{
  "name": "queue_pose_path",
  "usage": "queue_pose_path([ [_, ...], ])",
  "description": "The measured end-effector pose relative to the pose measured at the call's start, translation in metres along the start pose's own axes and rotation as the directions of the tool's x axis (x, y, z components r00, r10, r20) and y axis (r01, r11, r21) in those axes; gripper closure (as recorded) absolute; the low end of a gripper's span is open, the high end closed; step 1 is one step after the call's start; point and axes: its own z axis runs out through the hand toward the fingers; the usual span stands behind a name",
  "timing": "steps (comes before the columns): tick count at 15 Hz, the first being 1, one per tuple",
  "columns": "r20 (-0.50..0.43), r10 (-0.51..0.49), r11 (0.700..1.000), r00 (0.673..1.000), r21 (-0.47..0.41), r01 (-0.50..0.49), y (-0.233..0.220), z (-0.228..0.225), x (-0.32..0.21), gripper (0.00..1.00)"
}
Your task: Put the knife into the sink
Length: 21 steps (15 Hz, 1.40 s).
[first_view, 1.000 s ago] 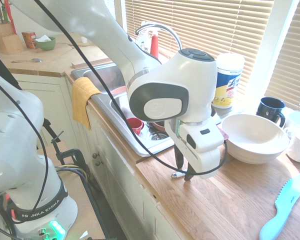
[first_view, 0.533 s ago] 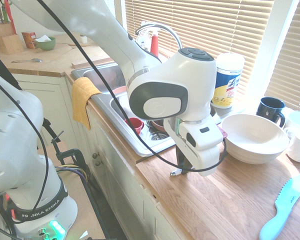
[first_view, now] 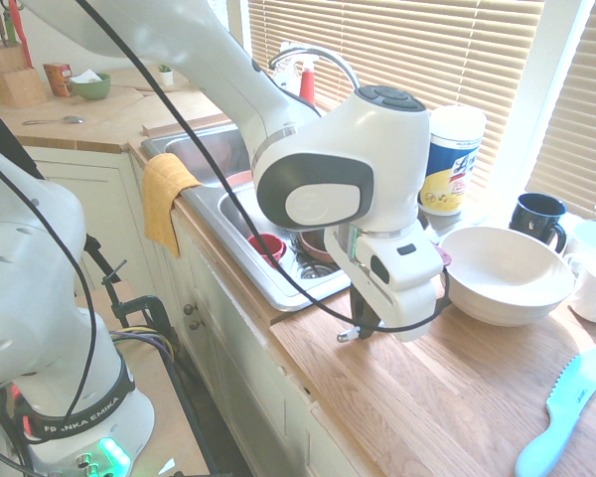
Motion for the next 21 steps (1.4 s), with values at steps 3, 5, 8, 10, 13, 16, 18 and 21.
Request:
queue_pose_path([
  [3, 0.003, -0.036, 0.999, 0.999, 0.011, 0.036, -0.010, -0.026, -0.015, 1.00],
  [5, 0.007, -0.064, 0.998, 0.998, 0.020, 0.064, -0.021, -0.037, -0.027, 1.00],
  [8, 0.018, -0.105, 0.994, 0.994, 0.025, 0.104, -0.038, -0.049, -0.048, 1.00],
  [10, 0.013, -0.126, 0.992, 0.992, 0.028, 0.126, -0.049, -0.058, -0.061, 1.00],
  [13, 0.002, -0.164, 0.986, 0.986, 0.019, 0.164, -0.072, -0.067, -0.091, 1.00],
  [16, -0.003, -0.208, 0.978, 0.978, 0.001, 0.208, -0.103, -0.067, -0.133, 1.00],
  [18, -0.014, -0.235, 0.972, 0.972, -0.012, 0.234, -0.122, -0.065, -0.165, 1.00],
  [21, -0.042, -0.243, 0.970, 0.969, -0.014, 0.243, -0.146, -0.056, -0.206, 1.00],
])
